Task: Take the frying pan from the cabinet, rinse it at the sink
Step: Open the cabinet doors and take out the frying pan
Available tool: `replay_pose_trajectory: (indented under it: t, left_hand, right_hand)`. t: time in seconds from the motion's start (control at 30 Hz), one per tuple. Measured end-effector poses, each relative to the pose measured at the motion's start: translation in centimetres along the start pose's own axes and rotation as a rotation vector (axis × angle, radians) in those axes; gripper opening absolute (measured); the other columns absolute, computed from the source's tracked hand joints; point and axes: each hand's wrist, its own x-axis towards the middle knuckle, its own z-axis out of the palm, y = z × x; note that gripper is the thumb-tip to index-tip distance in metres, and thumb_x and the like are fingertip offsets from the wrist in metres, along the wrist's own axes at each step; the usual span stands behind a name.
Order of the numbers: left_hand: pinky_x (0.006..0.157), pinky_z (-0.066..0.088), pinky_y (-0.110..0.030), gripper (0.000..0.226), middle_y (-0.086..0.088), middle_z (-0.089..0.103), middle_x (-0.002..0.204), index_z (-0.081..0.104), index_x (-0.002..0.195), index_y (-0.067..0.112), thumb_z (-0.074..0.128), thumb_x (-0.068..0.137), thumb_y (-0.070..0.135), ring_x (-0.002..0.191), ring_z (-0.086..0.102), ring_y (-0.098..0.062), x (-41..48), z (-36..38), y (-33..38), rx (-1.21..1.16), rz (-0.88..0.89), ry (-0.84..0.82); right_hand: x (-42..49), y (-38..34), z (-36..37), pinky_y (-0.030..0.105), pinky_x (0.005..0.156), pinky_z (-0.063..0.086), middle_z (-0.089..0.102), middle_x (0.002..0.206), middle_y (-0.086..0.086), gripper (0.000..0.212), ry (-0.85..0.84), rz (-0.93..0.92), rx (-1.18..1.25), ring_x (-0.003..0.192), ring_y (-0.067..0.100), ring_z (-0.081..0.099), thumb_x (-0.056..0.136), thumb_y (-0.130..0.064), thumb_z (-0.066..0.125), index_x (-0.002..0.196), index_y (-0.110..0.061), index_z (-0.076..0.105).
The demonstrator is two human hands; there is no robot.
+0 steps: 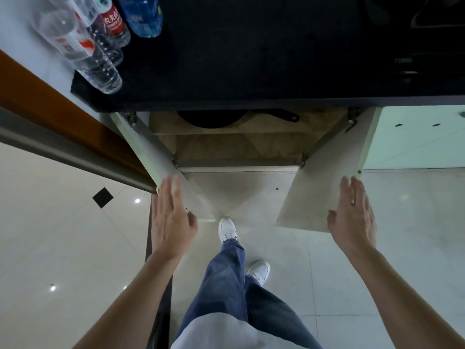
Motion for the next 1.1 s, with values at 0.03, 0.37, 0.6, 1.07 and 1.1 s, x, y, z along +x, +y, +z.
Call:
replay_pose_trajectory:
  t: [0.03, 0.37, 0.6, 1.07, 1.1]
  left_hand:
    - [0.123, 0.016, -0.046, 0.094, -0.015, 0.017, 0.163, 0.011, 0.155, 0.012, 0.066, 0.080, 0.004, 0.152, 0.011, -0.030, 0.4, 0.0, 0.4, 0.078, 0.109, -0.042]
    - [0.118, 0.003, -0.061, 0.089, -0.009, -0.015, 0.165, -0.010, 0.155, 0.026, 0.047, 0.092, 0.053, 0.151, -0.012, -0.032, 4.8, 2.2, 4.7, 0.422, 0.078, -0.668]
    - [0.121, 0.000, -0.056, 0.079, -0.006, -0.005, 0.166, -0.004, 0.155, 0.032, 0.035, 0.093, 0.061, 0.153, -0.006, -0.026, 2.4, 3.6, -0.1, 0.403, -0.033, -0.590]
    - [0.122, 0.005, -0.051, 0.073, -0.004, 0.012, 0.166, 0.010, 0.156, 0.025, 0.037, 0.095, 0.056, 0.153, 0.009, -0.024, 1.1, 2.7, -7.3, 0.342, -0.121, -0.478]
    - [0.122, 0.007, -0.050, 0.073, -0.003, 0.013, 0.165, 0.011, 0.156, 0.025, 0.038, 0.096, 0.055, 0.153, 0.010, -0.023, 1.5, 3.0, -6.2, 0.313, -0.087, -0.465]
  right_hand:
    - [0.4, -0.4, 0.1, 0.047, 0.115, 0.033, 0.023, 0.157, 0.019, 0.091, -0.024, -0.052, -0.084, 0.147, 0.038, 0.023, 0.076, -0.001, 0.073, 0.151, -0.007, 0.021]
    - [1.3, -1.6, 5.3, 0.043, 0.122, 0.019, 0.019, 0.162, 0.011, 0.074, -0.319, -0.140, -0.131, 0.151, 0.027, 0.015, 0.093, -0.046, 0.050, 0.154, -0.017, 0.019]
    - [0.2, 2.4, 6.1, 0.049, 0.119, 0.024, 0.035, 0.157, 0.012, 0.070, -0.274, -0.159, -0.238, 0.145, 0.030, 0.029, 0.091, -0.049, 0.049, 0.150, -0.015, 0.033]
    - [0.6, 6.6, 7.0, 0.049, 0.119, 0.023, 0.035, 0.157, 0.010, 0.072, -0.355, -0.024, -0.316, 0.147, 0.028, 0.026, 0.091, -0.049, 0.050, 0.152, -0.018, 0.030]
    - [1.0, 6.0, 7.1, 0.049, 0.119, 0.023, 0.035, 0.157, 0.010, 0.072, -0.349, -0.037, -0.298, 0.147, 0.028, 0.027, 0.091, -0.049, 0.049, 0.152, -0.018, 0.029]
